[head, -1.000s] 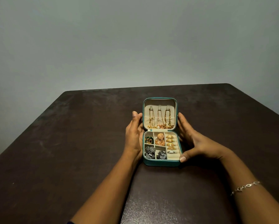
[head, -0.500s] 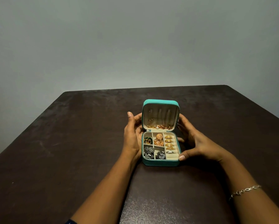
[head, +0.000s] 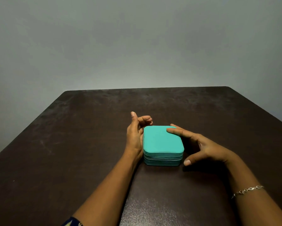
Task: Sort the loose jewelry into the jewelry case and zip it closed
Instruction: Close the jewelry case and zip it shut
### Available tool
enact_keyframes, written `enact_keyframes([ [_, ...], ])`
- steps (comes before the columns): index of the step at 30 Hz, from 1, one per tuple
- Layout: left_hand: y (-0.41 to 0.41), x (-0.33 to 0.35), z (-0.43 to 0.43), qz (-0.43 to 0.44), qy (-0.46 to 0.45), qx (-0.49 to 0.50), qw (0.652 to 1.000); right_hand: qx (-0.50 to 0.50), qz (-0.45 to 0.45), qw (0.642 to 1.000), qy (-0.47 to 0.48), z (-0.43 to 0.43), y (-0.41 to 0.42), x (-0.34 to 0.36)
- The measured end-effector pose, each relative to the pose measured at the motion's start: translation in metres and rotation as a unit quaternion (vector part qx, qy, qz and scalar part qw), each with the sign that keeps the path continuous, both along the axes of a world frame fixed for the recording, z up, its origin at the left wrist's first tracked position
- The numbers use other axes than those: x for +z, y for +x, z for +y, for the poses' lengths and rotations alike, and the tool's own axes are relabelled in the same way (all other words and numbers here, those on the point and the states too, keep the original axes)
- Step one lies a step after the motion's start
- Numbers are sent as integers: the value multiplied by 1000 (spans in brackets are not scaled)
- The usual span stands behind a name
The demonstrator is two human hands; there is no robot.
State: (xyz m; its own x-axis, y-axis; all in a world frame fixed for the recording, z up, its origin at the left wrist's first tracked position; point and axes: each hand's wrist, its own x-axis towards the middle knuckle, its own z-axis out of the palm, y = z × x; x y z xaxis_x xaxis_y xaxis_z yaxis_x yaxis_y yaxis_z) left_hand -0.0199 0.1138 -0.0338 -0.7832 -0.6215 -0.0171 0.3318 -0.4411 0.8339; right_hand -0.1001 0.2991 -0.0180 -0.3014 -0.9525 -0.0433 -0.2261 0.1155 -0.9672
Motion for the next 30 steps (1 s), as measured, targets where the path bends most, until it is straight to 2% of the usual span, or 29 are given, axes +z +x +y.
enact_keyframes([
  [4, 1, 0, 1, -20, -41, 3, 999, -8, 38, 999, 37, -3, 4, -5],
  [8, 3, 2, 4, -39, -85, -2, 996, -31, 146, 987, 55, -12, 8, -11],
  [10, 5, 3, 0, -59, -124, -23, 990, -52, 169, 983, 43, -14, 9, -11],
  [14, 12, 5, -15, -111, -254, -115, 954, -59, 181, 981, 32, -14, 9, -10],
  [18, 15, 6, -31, -113, -266, -148, 946, -48, 175, 983, 33, -14, 6, -10],
  [22, 17, 8, -33, -144, -346, -189, 908, -36, 158, 986, 37, -14, 7, -11],
  [27, 15, 3, -38, -194, -424, -124, 876, -43, 147, 988, 35, -15, 8, -12],
  [30, 16, 4, -40, -230, -489, -66, 839, -53, 149, 987, 32, -16, 8, -14],
])
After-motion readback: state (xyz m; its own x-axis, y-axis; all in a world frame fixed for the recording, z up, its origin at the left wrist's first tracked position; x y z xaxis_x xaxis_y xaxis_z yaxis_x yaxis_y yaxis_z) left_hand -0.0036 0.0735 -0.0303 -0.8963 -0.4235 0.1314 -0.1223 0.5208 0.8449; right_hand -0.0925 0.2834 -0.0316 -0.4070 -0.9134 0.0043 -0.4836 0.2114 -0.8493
